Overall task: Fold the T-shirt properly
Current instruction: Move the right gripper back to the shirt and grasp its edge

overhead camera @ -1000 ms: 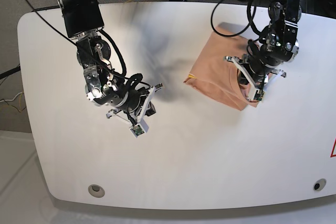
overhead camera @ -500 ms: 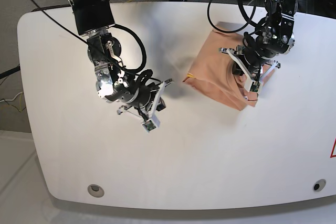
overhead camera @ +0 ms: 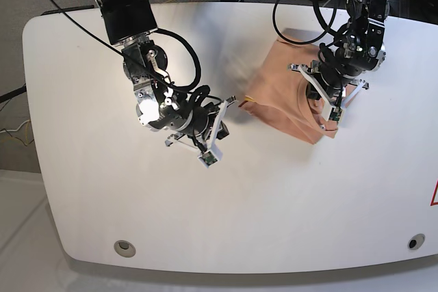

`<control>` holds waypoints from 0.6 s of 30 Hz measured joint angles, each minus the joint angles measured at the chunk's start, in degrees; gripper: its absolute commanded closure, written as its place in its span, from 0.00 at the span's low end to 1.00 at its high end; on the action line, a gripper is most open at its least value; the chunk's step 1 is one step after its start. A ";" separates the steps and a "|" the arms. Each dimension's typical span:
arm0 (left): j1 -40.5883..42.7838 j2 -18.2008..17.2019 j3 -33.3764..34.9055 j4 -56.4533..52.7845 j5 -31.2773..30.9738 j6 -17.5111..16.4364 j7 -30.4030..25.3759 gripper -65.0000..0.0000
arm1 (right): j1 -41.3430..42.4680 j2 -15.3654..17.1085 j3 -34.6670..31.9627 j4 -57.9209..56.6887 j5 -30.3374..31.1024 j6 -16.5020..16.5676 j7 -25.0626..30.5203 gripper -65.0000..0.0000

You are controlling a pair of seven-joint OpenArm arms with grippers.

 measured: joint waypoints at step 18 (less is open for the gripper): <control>-4.68 1.36 -4.26 1.29 -0.31 -0.02 6.19 0.99 | 3.43 -2.45 -0.35 -4.09 0.39 0.11 0.11 1.00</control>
